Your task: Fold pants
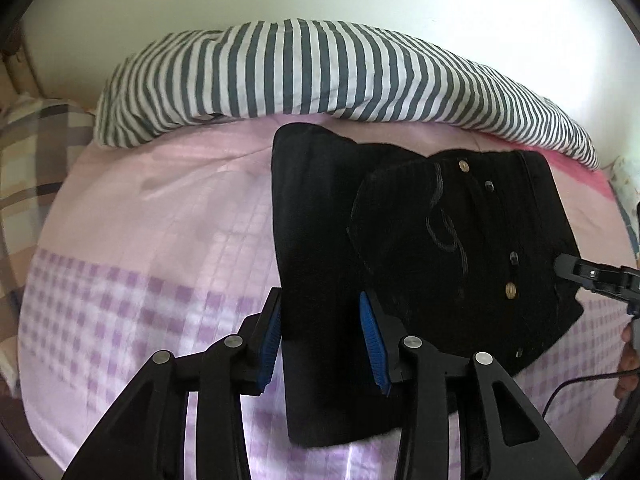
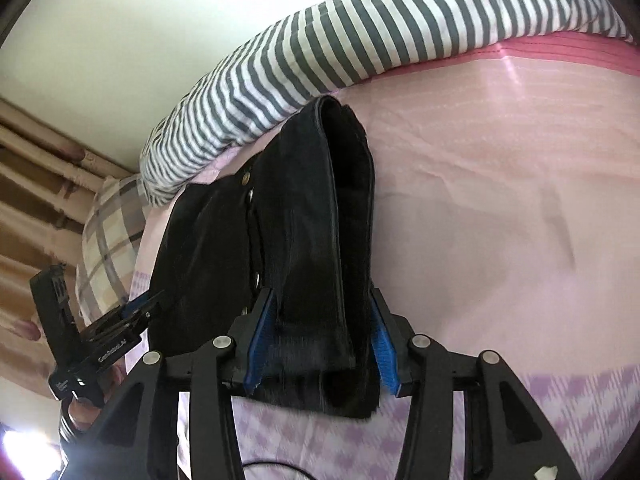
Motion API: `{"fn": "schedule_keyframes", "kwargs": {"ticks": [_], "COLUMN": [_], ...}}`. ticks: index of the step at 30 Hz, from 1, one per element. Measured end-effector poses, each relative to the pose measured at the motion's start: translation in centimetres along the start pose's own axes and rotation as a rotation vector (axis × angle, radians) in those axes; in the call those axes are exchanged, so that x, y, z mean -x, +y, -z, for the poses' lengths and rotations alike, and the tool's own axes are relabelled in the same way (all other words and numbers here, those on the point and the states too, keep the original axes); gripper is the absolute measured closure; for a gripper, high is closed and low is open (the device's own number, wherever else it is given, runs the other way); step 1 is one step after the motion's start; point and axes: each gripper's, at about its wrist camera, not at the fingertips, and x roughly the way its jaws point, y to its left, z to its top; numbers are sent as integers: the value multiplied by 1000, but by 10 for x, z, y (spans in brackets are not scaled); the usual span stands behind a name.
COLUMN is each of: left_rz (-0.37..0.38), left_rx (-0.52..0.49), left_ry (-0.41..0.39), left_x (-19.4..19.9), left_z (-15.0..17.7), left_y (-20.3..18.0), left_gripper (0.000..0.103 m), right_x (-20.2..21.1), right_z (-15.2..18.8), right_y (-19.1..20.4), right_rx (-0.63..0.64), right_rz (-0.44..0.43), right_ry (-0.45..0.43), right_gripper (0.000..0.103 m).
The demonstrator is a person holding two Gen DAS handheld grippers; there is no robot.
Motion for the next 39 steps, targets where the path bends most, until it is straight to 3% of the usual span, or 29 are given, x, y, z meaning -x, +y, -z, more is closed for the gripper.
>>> {"fn": "schedule_keyframes", "kwargs": {"ticks": [7, 11, 22, 28, 33, 35, 39], "left_rz": [-55, -73, -105, -85, -90, -103, -135], "left_rx": [-38, -37, -3, 10, 14, 18, 22], "left_ry": [0, -10, -35, -30, -55, -75, -114], "left_x": [3, 2, 5, 19, 41, 52, 76], "left_z": [24, 28, 33, 35, 40, 44, 55], "left_y": [-10, -12, -15, -15, -16, -16, -16], "left_gripper": [62, 62, 59, 55, 44, 36, 28], "right_x": [9, 2, -6, 5, 27, 35, 47], "right_z": [22, 28, 26, 28, 33, 39, 54], "right_y": [2, 11, 4, 20, 43, 55, 78], "right_rx": [25, 92, 80, 81, 121, 154, 228], "right_rz": [31, 128, 159, 190, 220, 247, 280], "right_ry": [-8, -7, 3, -54, -140, -163, -211], "right_gripper": [56, 53, 49, 39, 18, 2, 1]}}
